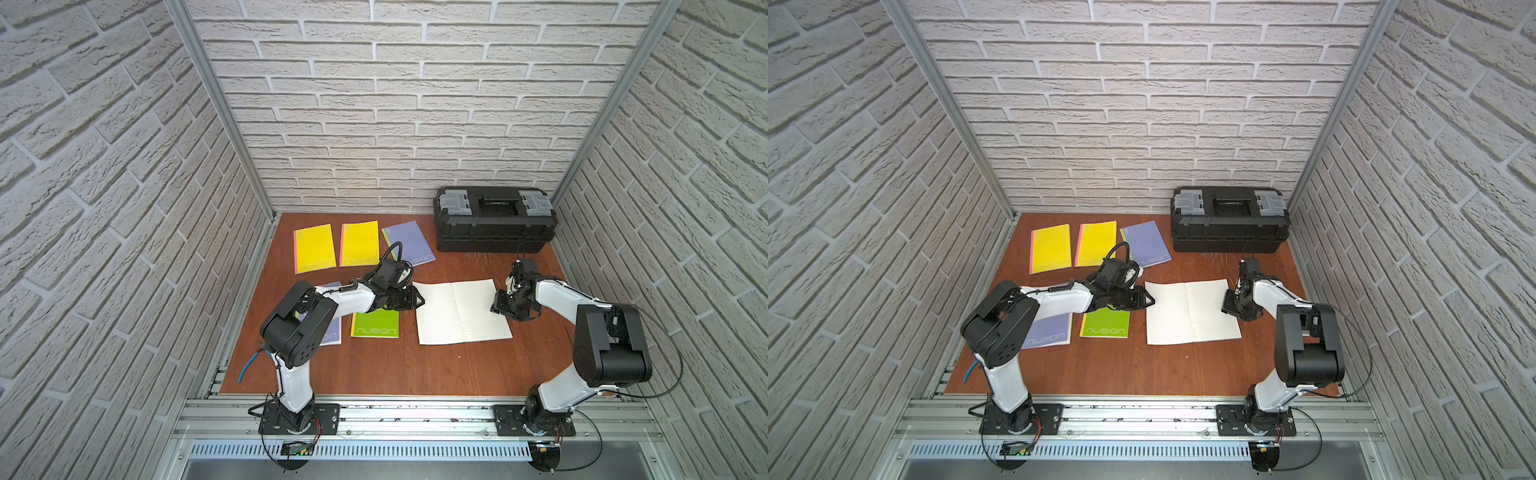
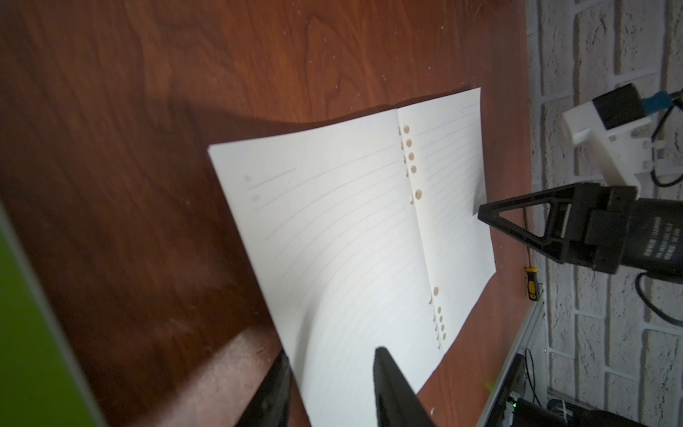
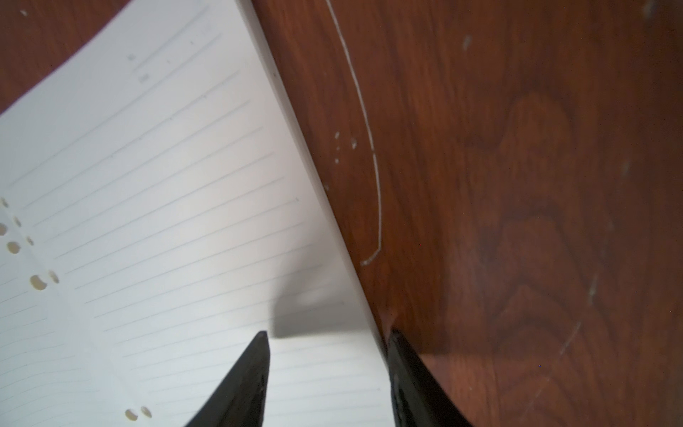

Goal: Close the notebook
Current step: Close the notebook at the center of the board.

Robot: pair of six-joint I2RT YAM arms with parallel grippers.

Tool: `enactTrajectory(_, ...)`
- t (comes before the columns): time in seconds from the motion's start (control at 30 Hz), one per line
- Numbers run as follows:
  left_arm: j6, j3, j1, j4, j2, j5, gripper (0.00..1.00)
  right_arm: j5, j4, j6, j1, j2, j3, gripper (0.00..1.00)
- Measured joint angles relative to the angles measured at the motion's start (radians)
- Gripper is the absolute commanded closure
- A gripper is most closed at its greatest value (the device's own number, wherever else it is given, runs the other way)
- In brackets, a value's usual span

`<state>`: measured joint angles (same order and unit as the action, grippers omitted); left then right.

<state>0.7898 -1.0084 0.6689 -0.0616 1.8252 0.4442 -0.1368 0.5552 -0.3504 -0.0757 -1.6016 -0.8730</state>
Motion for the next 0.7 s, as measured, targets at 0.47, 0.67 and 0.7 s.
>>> enactTrajectory(0.47,0.002,0.002,0.0,-0.007,-0.014,0.01,0.64,-0.045,-0.036,0.001,0.03,-0.011,-0.003,0.49)
enactTrajectory(0.67,0.008,0.002,0.0,-0.004,-0.014,0.009,0.67,-0.052,-0.042,0.001,0.047,-0.012,-0.004,0.5)
enactTrajectory(0.7,0.007,0.002,0.0,-0.002,-0.014,0.008,0.68,-0.054,-0.042,0.001,0.05,-0.012,-0.004,0.49)
